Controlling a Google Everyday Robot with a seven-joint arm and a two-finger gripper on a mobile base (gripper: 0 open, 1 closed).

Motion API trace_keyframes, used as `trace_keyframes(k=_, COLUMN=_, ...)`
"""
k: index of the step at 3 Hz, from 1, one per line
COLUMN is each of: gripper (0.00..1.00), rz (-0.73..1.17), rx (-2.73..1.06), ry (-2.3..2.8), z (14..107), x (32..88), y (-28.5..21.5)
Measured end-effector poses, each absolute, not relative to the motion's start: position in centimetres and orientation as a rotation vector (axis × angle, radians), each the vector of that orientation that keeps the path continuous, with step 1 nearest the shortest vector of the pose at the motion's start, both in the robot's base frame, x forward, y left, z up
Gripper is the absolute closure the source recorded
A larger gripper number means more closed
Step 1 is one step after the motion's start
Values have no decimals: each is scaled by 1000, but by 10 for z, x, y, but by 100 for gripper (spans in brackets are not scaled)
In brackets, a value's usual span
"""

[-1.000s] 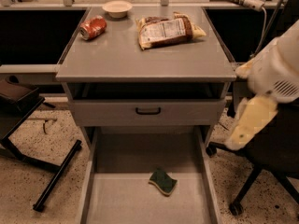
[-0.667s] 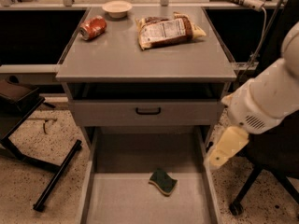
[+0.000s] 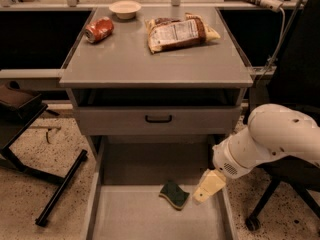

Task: Pick sponge from middle drawer and place on counter

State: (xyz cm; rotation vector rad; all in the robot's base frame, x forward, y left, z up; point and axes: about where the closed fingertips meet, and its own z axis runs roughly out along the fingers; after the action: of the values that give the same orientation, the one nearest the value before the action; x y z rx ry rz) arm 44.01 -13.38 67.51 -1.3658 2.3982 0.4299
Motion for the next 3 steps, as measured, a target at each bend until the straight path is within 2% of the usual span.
trace_keyframes(k=2, gripper=0, rz=408, rx=-1331, ry=2409, z=656, x=443, y=-133)
trace_keyframes(k=3, gripper=0, rz=431, rx=-1254, ry=2412, z=606, x=442, y=-126)
